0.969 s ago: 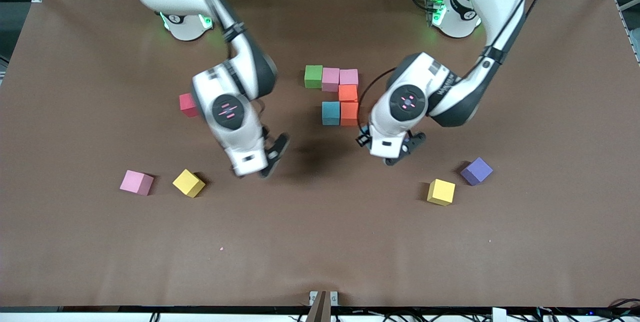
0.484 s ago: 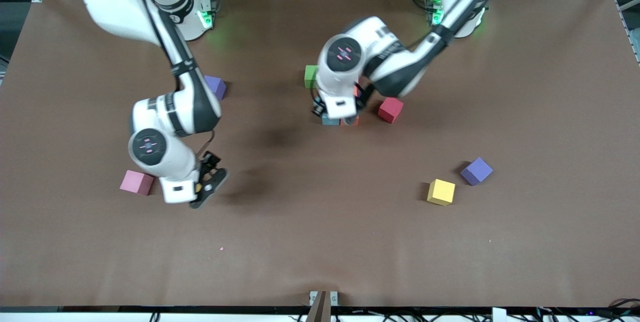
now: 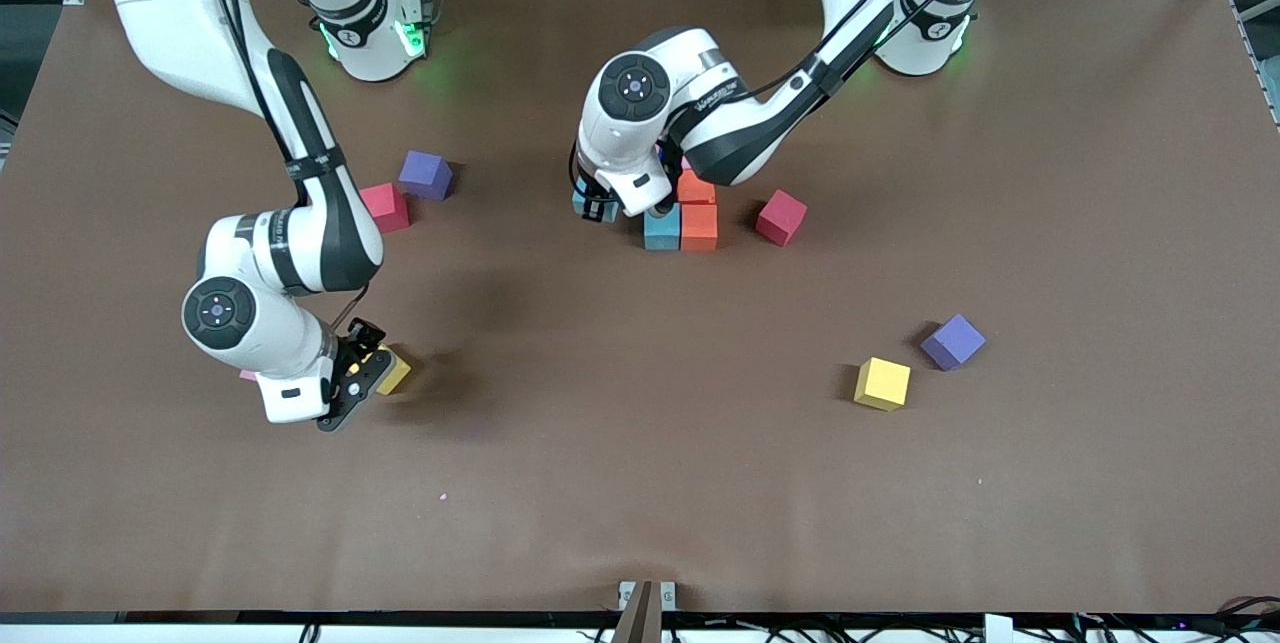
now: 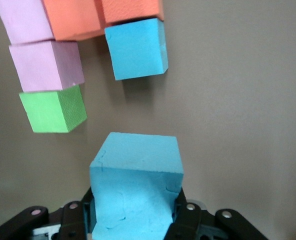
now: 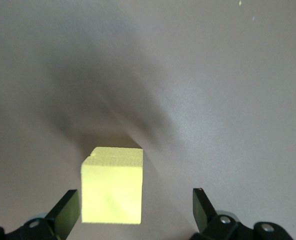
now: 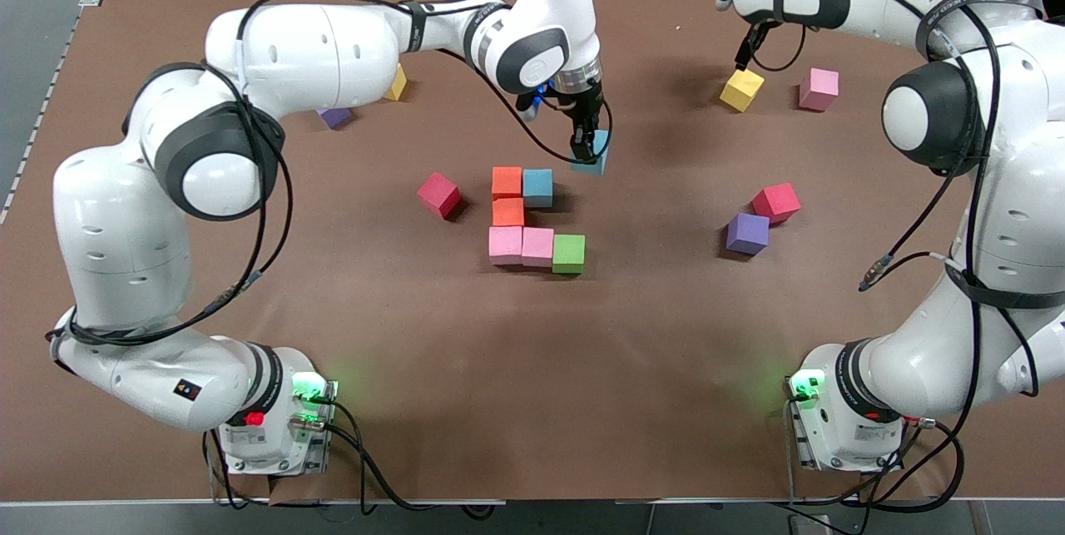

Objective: Form number 2 with 11 blocks

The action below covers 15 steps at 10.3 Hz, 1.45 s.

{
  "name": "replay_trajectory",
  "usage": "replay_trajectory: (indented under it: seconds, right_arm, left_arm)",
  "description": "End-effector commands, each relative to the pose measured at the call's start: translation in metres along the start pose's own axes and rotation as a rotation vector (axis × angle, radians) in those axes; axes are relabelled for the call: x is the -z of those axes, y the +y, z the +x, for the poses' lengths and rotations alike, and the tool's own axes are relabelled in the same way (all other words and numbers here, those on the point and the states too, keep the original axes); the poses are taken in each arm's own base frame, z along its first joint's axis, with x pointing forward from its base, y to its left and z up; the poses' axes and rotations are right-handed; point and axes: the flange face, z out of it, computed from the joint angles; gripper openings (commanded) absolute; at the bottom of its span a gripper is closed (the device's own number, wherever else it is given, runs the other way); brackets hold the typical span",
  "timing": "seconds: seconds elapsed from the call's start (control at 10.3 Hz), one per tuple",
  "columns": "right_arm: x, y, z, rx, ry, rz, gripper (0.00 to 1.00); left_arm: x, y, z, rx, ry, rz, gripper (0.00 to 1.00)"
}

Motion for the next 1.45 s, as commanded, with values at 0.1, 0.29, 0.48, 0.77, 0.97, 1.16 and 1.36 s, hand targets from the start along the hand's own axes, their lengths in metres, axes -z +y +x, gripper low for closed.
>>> replay_trajectory:
  seconds: [0.1,0.29,0.48,0.77,0.97,1.16,1.36]
  right_arm:
    - [-0.031,-0.014,-0.006,0.011,0.022,-0.004,1.00]
    - [-0.033,-0.020,-0.002,0.009,0.016,0.003,1.00]
    - [-0.027,-0.019,-0.001,0.004,0.021,0.001,1.00]
    - [-0.019,-0.019,0.000,0.000,0.029,0.006,1.00]
    - [-0.022,-0.022,-0.001,-0.006,0.025,0.022,1.00]
    - [-0.035,-0.025,-0.006,-0.014,0.012,0.041,1.00]
    - [-0.046,-0.031,-0.011,-0.047,0.026,0.079,1.00]
  left_arm:
    - [-0.014,0.011,-0.002,0.146,-0.065,-0.014,0.58]
    - [-0.028,0.012,0.011,0.169,-0.038,-0.002,0.58]
    - [-0.038,0.018,0.020,0.230,-0.038,-0.030,0.58]
    - [-0.058,0.009,0.024,0.256,-0.013,-0.014,0.58]
    - [-0.071,0.010,0.034,0.285,-0.011,-0.026,0.58]
    - [-0.084,0.005,0.037,0.248,0.013,-0.048,0.58]
    - [-0.097,0.001,0.040,0.219,0.035,-0.058,0.58]
